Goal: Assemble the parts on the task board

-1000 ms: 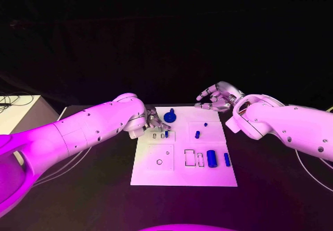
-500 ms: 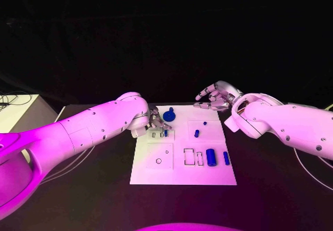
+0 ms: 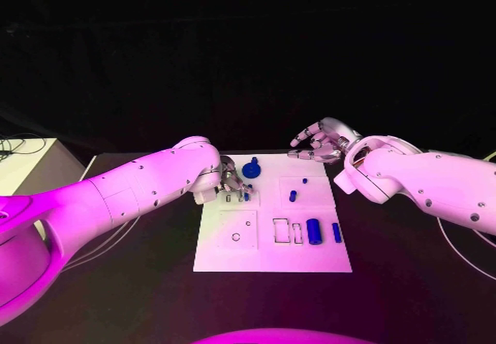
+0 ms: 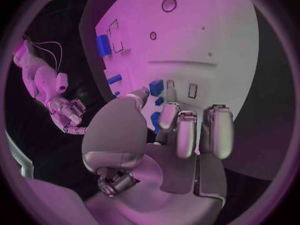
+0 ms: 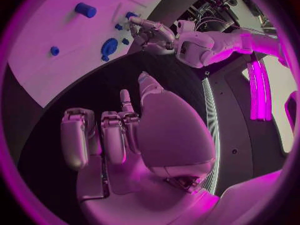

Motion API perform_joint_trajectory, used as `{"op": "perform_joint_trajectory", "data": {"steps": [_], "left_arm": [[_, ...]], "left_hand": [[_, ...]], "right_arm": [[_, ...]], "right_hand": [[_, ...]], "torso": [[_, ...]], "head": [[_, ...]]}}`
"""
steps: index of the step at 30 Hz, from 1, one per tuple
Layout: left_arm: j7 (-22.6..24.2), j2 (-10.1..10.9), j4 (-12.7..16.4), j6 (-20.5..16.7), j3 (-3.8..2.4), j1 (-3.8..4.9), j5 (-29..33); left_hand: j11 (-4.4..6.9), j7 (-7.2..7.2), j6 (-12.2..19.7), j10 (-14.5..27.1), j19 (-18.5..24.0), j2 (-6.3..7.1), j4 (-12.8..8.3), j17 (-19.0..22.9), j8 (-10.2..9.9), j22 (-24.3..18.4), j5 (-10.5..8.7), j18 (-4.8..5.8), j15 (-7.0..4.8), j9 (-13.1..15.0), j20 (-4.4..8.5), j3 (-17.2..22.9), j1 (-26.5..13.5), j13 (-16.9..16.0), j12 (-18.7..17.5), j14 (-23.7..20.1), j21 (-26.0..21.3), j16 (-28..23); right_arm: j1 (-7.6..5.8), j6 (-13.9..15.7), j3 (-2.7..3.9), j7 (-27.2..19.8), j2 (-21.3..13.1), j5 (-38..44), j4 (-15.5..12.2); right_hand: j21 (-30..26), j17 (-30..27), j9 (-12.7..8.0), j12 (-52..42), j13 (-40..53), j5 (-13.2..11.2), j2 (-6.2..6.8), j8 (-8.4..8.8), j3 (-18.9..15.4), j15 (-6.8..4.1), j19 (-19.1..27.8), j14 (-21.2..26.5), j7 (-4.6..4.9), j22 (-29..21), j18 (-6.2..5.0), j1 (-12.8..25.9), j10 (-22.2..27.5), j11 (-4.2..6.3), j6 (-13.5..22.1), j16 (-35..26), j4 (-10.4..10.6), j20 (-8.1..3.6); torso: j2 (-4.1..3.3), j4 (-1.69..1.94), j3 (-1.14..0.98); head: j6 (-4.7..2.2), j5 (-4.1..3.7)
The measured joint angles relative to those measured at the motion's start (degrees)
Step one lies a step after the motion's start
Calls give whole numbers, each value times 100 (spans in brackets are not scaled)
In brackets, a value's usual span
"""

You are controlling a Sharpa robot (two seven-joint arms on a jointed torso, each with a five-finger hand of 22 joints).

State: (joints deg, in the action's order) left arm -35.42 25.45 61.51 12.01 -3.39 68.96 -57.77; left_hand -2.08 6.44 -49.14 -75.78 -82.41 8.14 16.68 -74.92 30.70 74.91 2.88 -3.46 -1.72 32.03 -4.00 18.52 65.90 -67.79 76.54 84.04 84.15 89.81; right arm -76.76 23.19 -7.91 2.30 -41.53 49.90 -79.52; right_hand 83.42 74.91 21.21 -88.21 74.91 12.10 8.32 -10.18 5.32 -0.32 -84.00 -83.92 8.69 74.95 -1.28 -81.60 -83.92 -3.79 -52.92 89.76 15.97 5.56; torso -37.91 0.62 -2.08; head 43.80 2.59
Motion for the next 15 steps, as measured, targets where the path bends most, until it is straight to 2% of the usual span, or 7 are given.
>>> {"op": "perform_joint_trajectory", "data": {"steps": [9, 15], "left_arm": [[-1, -16, 2, 28, 6, 0, 12], [-1, -19, 11, 35, 6, 0, 40]], "left_hand": [[-18, 21, 21, 23, 0, 5, 15, 0, 0, 5, 0, -1, 0, 15, 0, 145, 57, 13, -21, 0, 19, 0], [-18, 21, 20, 23, 0, 19, 1, 0, 0, 5, 0, 0, 0, 38, 0, 387, 186, 29, -49, 0, 20, 0]], "right_arm": [[0, 0, 0, 9, 5, 12, 1], [0, -2, 0, 13, 18, 23, 11]], "right_hand": [[0, 0, 8, 0, 0, 0, 0, 0, 0, 0, 0, 0, 0, -1, 0, 0, 0, 0, 0, 0, 0, 0], [0, 0, 8, 0, 0, 0, 0, 0, 0, 0, 0, 0, 0, -1, 0, 0, 0, 0, 0, 0, 0, 0]], "torso": [[2, 3, -2], [6, 8, -5]], "head": [[36, -11], [48, -3]]}}
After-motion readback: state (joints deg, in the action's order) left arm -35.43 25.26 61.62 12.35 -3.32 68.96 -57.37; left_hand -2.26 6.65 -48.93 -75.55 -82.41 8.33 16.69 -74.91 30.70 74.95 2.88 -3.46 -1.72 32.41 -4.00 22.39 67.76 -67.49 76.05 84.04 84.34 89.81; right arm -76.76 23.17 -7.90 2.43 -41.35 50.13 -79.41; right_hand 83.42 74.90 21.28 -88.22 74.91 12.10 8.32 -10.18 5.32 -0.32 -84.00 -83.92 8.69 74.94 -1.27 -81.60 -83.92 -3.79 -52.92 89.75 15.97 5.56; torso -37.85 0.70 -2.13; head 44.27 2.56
